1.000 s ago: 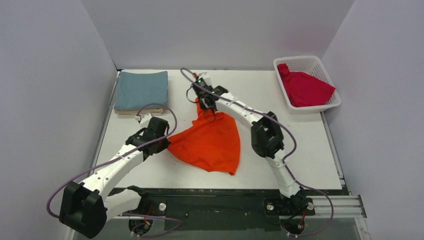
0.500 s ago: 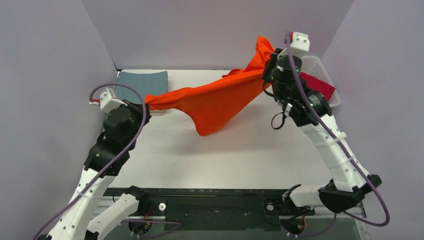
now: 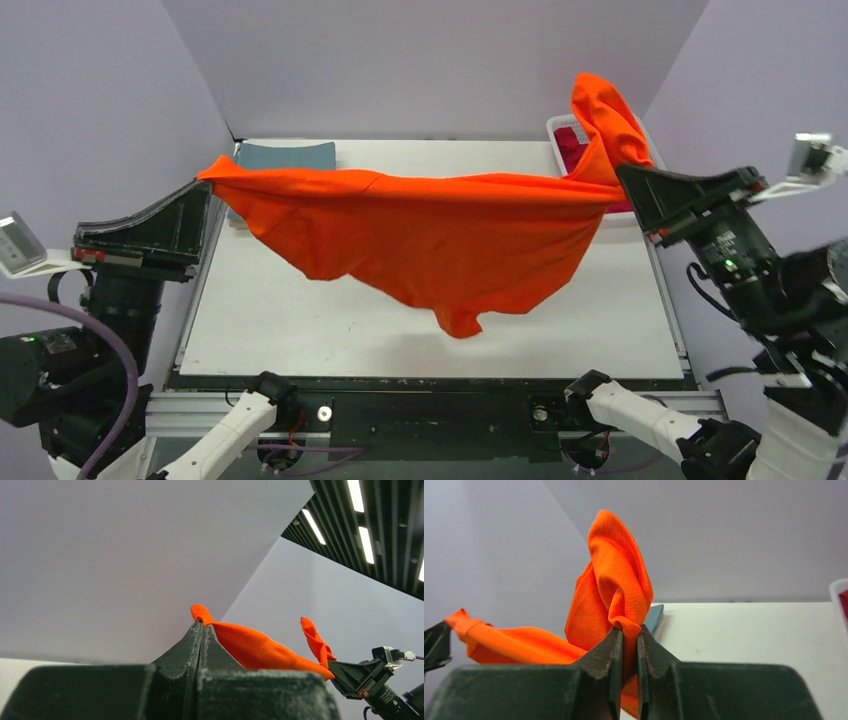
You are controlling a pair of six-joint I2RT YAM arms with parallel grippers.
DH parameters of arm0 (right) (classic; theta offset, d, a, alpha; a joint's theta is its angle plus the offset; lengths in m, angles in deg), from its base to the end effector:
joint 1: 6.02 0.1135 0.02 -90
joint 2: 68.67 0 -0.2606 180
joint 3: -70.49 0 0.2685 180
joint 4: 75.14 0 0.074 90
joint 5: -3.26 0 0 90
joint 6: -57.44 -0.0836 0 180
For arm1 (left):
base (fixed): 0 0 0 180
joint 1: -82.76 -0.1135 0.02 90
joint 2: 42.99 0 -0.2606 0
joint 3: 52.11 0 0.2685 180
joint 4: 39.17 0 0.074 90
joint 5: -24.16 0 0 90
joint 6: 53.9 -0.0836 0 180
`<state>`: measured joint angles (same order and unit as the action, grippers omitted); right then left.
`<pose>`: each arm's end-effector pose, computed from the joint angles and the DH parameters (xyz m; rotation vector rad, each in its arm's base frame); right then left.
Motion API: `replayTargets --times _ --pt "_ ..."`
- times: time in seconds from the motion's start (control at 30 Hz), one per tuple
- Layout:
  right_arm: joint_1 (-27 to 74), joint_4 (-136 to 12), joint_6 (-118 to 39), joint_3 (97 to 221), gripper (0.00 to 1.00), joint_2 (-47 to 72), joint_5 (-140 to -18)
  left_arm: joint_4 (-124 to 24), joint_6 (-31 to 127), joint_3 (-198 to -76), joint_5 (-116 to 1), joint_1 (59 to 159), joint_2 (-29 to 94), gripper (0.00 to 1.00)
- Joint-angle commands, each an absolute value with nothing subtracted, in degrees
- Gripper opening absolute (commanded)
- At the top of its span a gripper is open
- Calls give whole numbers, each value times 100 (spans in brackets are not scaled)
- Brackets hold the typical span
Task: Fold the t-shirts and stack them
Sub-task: Flatten out the tshirt
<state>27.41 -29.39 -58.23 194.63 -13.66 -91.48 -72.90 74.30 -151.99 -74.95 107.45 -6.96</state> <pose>0.0961 0.0552 0.6403 -0.0058 1.2071 0.8608 0.0628 -0.0143 0.5864 -0.2764 1.0590 -0.9083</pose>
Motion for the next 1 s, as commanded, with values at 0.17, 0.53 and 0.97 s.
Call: replayTargets --times 0.17,0.53,0.97 --pt "2685 -3018 -6305 18624 0 -2033 -10253 -7147 7170 -15470 -8000 10650 -7 0" --pt "2405 -2996 -7173 15997 50 -268 -13175 -8308 7280 -14886 -10517 9988 3653 15" --pt "1522 -3089 -7321 15330 93 1385 -11393 -9009 7865 -14728 -10270 9585 5015 86"
